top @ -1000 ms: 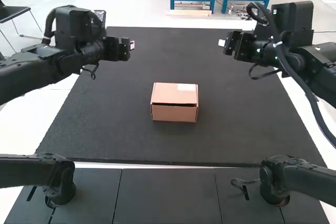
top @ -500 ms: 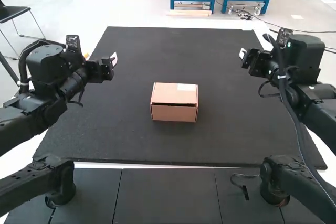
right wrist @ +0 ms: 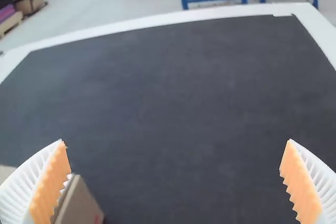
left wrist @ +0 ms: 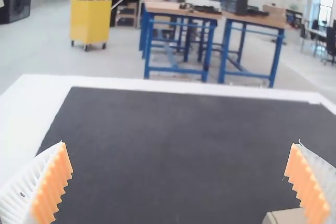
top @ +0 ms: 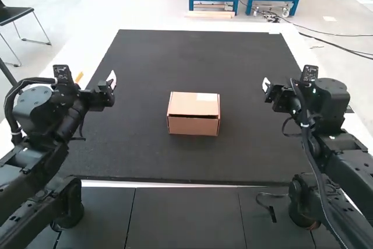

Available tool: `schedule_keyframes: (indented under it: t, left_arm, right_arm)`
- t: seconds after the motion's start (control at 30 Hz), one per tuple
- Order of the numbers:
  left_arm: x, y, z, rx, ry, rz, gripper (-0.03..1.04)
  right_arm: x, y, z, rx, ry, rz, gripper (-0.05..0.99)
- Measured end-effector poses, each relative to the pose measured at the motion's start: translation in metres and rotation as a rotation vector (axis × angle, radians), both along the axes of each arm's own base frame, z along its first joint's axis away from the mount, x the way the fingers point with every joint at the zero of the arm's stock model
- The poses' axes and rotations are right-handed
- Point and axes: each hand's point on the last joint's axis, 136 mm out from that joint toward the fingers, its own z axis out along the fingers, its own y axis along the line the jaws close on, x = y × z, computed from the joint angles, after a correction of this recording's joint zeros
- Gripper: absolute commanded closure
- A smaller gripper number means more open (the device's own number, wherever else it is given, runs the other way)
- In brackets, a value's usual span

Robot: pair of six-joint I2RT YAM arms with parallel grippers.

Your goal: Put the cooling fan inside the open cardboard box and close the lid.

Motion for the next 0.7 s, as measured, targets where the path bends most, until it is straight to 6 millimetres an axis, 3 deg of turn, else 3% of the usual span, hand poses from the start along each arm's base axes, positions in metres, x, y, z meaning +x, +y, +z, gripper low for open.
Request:
schedule_keyframes:
  t: [0.27,0.5,0.7]
  left_arm:
    - [-0.023,-0.002,0.007,-0.007,-0.098,-0.040,0.05]
    - [-0.022,-0.007,-0.016,0.020,-0.074,-0.062,0.05]
    - [-0.017,0.002,-0.029,0.042,-0.065,-0.027,0.05]
  right_arm:
    - [-0.016,0.005,0.023,0.002,-0.131,0.037,0.02]
    - [-0.029,0.005,-0.003,-0.004,-0.179,0.045,0.03]
    - [-0.035,0.005,-0.005,-0.002,-0.215,0.053,0.03]
